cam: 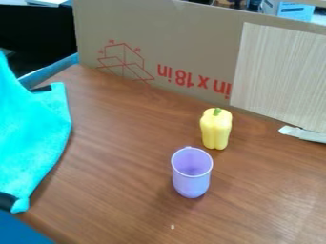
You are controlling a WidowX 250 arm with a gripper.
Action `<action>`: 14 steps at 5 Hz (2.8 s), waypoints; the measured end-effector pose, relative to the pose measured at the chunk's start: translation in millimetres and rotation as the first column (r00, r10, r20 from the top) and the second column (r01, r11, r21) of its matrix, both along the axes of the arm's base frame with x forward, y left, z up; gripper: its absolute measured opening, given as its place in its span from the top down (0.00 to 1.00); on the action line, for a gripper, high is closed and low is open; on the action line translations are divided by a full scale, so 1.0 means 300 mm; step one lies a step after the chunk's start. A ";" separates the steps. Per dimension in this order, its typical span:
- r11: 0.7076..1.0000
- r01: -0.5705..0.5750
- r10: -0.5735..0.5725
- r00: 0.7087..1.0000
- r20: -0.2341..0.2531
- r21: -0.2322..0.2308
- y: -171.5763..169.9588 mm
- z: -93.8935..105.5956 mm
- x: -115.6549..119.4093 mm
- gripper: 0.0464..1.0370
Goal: Unfold the cloth
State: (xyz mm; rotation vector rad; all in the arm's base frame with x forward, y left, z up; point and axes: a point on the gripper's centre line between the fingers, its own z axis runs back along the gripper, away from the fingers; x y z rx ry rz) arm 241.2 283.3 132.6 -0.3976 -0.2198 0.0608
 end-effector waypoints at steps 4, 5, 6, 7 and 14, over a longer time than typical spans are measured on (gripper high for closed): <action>0.994 -0.100 0.093 0.988 -0.122 -0.051 -0.242 0.059 0.129 0.99; 0.992 -0.115 0.106 0.985 -0.134 -0.059 -0.297 0.068 0.157 0.99; 0.990 -0.136 0.129 0.981 -0.144 -0.040 -0.354 0.044 0.211 0.99; 0.989 -0.151 0.150 0.979 -0.138 0.009 -0.411 0.006 0.271 0.99; 0.922 -0.325 0.372 0.893 -0.253 0.208 -0.706 -0.300 0.499 0.83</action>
